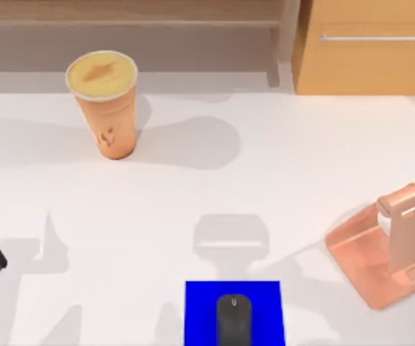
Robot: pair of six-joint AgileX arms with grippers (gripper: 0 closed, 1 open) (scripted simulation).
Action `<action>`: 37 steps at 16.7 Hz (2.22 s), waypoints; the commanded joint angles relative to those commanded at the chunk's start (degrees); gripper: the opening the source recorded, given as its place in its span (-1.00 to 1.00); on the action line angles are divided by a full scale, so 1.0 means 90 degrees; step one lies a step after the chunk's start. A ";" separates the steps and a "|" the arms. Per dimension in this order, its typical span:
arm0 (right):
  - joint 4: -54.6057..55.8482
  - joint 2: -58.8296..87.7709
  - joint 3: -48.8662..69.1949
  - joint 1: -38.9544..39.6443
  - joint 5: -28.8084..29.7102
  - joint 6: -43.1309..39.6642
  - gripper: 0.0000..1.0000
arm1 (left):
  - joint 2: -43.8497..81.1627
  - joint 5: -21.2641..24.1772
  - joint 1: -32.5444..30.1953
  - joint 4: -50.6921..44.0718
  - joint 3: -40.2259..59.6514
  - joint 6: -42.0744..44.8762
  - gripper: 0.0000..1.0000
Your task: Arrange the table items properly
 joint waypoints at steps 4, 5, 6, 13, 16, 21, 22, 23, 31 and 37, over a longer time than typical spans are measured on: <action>-0.0309 -0.0237 0.0102 -0.0007 0.0078 0.0014 -1.00 | 0.0000 0.0000 0.0000 0.0000 0.0000 0.0000 1.00; -0.0313 -0.0234 0.0102 -0.0012 0.0090 0.0013 -1.00 | 0.0000 0.0000 0.0000 0.0000 0.0000 0.0000 1.00; -0.0332 -0.0221 0.0101 -0.0038 0.0163 0.0006 -1.00 | 0.0000 0.0000 0.0000 0.0000 0.0000 0.0000 1.00; -0.0734 -0.0255 0.0317 -0.0534 0.0993 -0.0101 -1.00 | 0.0000 0.0000 0.0000 0.0000 0.0000 0.0000 1.00; -0.0966 -0.0406 0.0479 -0.0567 0.1065 -0.0076 -1.00 | 0.0000 0.0000 0.0000 0.0000 0.0000 0.0000 1.00; -0.1247 -0.0671 0.0618 -0.0208 0.0497 0.0008 -1.00 | 0.0000 0.0000 0.0000 0.0000 0.0000 0.0000 1.00; -0.1267 -0.0700 0.0613 -0.0131 0.0339 0.0011 -1.00 | 0.0000 0.0000 0.0000 0.0000 0.0000 0.0000 1.00; -0.1275 -0.0719 0.0601 -0.0069 0.0209 0.0010 -1.00 | 0.0000 0.0000 0.0000 0.0000 0.0000 0.0000 1.00; -0.1202 -0.0789 0.0597 -0.0088 0.0085 -0.0040 -1.00 | 0.0000 0.0000 0.0000 0.0000 0.0000 0.0000 1.00; -0.0168 -0.2614 0.0764 0.0016 -0.0257 -0.0865 -1.00 | 0.0000 0.0000 0.0000 0.0000 0.0000 0.0000 1.00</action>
